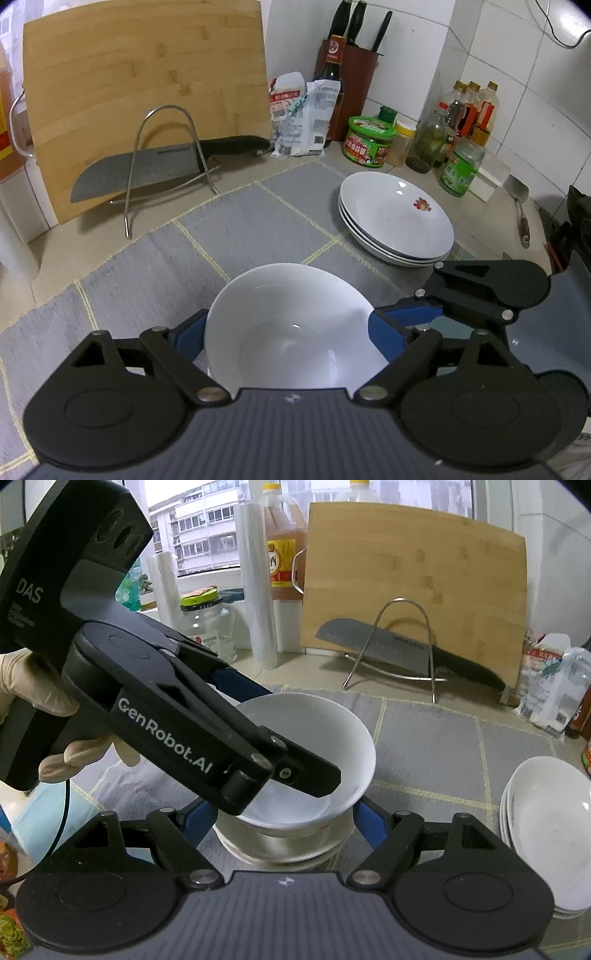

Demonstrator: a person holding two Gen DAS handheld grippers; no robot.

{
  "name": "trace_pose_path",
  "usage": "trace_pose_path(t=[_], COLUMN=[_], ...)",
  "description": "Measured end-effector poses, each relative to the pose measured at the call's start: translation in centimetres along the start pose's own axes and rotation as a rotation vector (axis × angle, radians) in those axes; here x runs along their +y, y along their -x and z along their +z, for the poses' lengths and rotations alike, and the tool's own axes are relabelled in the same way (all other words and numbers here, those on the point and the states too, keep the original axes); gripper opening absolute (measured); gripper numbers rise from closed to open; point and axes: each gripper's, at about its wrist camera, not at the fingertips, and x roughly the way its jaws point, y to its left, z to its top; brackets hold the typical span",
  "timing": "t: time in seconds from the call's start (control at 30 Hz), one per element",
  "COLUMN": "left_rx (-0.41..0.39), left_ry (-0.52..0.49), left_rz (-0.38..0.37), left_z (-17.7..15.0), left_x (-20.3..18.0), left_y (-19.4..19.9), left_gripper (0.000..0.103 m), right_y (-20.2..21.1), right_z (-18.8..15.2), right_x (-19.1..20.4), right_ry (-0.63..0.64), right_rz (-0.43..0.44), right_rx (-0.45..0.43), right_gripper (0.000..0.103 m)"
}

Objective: Organize plates and bowls
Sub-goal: 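Lift and carry the white bowl toward the nested bowls with the left tool, then lower the white bowl into the nested bowls and open the left tool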

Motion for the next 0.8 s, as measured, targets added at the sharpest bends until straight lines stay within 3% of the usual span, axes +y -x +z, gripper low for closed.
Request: trace_pose_path(t=[0.8], left_rx=[0.009], left_ry=[0.03], left_rz=[0.002], left_z=[-1.3], left_x=[0.4], left_y=[-0.5], left_gripper=[0.09], right_y=[-0.2], right_z=[-0.5], right_x=[0.5], right_ry=[0.035], right_rz=[0.009], right_rx=[0.019], right_gripper=[0.084])
